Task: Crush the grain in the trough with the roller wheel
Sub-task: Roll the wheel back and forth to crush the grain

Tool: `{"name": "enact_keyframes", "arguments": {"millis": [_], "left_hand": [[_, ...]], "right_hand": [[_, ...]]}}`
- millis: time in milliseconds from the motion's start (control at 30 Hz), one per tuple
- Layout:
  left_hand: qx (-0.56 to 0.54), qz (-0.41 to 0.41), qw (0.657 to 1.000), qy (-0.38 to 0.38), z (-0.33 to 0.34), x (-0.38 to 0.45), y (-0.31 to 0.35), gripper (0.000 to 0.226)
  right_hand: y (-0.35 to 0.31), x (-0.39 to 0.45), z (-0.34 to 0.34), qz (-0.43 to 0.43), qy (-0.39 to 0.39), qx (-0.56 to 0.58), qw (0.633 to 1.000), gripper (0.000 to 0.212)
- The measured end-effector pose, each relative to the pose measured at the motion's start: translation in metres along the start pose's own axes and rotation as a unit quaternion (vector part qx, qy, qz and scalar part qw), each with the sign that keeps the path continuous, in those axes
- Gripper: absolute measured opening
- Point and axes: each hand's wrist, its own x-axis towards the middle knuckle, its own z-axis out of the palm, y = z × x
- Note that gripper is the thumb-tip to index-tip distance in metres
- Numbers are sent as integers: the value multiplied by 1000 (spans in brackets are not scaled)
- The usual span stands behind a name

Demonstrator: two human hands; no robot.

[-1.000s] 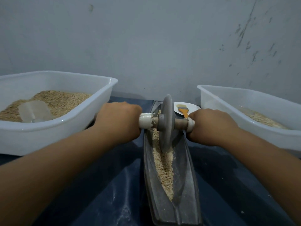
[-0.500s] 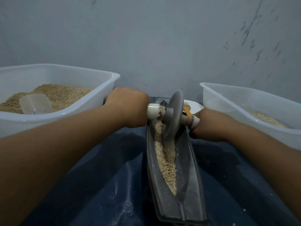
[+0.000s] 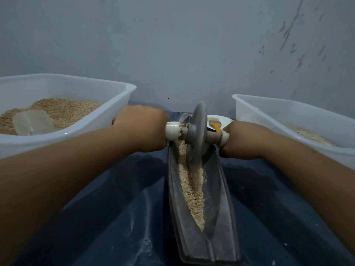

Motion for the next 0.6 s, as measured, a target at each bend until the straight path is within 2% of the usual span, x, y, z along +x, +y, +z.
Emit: {"name": "enact_keyframes", "arguments": {"millis": [167, 400, 600], "left_hand": [[-27, -12, 997, -75, -7, 21, -1, 22], [-11, -1, 1000, -20, 0, -8, 0, 19], [-9, -16, 999, -49, -8, -1, 4, 18]], "right_hand": [[-1, 16, -9, 15, -36, 62, 997, 15], [0, -6, -2, -8, -7, -21, 1000, 17], [-4, -1, -2, 11, 8, -21, 1000, 20]]}}
